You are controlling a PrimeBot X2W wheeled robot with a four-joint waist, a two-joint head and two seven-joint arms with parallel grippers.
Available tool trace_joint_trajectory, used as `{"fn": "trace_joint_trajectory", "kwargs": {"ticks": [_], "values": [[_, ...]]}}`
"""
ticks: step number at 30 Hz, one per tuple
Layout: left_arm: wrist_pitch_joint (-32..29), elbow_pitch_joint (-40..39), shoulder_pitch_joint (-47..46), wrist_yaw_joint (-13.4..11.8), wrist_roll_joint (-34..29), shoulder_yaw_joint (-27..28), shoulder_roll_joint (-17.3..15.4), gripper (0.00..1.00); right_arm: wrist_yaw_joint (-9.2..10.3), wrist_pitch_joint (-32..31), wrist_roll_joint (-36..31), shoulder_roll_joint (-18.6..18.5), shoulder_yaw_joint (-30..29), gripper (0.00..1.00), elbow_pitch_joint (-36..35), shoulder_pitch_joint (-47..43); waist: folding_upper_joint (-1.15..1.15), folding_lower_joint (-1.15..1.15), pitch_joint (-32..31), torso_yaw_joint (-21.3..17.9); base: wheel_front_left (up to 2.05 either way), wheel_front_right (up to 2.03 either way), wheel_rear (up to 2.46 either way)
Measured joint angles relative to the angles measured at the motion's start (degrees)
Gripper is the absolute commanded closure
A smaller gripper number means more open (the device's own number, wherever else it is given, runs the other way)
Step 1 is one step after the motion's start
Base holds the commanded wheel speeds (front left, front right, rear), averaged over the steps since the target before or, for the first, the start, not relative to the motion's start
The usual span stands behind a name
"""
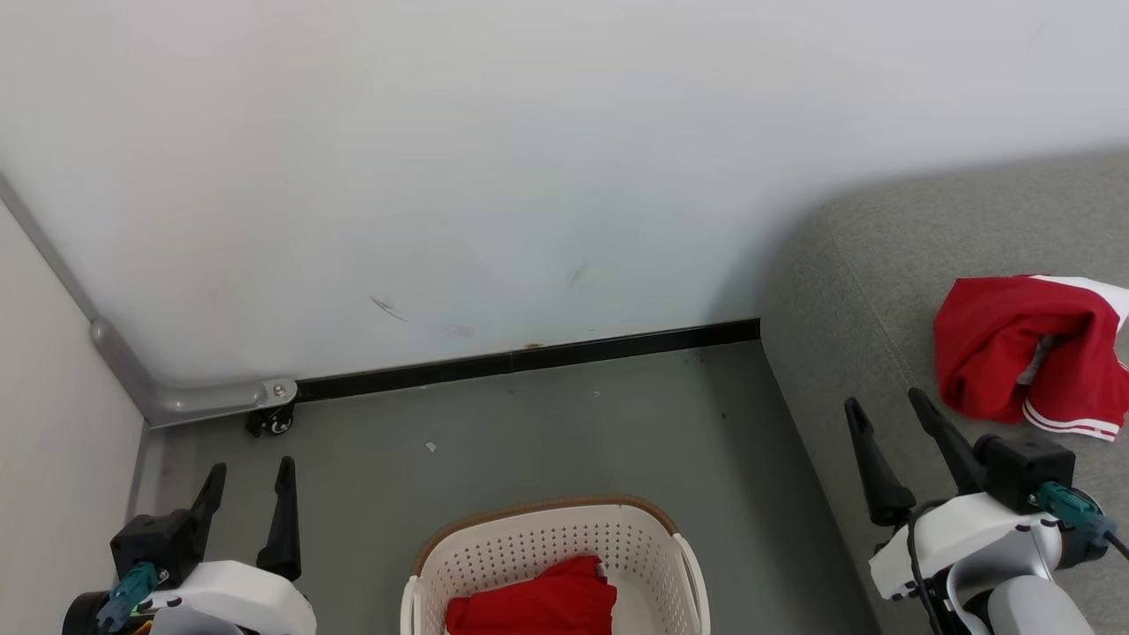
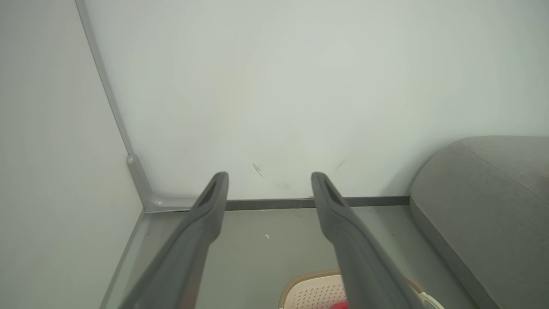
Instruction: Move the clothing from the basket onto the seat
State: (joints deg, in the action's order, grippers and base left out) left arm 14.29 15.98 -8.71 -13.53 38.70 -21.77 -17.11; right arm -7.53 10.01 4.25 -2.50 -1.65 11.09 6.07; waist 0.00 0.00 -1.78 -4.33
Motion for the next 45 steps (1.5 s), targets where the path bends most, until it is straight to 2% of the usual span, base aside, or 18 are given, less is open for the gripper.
{"fn": "trace_joint_trajectory", "kwargs": {"ticks": [29,37,45], "values": [[-0.89,-3.53,1.04,-0.45,-0.54,-0.86,-1.64,0.00,0.00,-1.79,1.32,0.02,1.38,0.00,-3.43,-1.48,0.00,0.00,1.94,1.70,0.00,0.00,0.00],[-2.66,-3.87,0.50,-0.30,-1.91,-3.35,-1.77,0.00,0.00,-2.46,1.32,0.02,1.71,0.00,-4.79,-1.15,0.00,0.00,3.86,1.79,0.00,0.00,0.00],[-5.23,-2.83,-3.38,1.80,-3.83,-7.71,-1.11,0.00,-0.01,-3.04,1.11,0.02,1.86,0.00,-7.15,1.43,0.00,0.00,6.91,1.63,0.00,0.00,0.00]]}}
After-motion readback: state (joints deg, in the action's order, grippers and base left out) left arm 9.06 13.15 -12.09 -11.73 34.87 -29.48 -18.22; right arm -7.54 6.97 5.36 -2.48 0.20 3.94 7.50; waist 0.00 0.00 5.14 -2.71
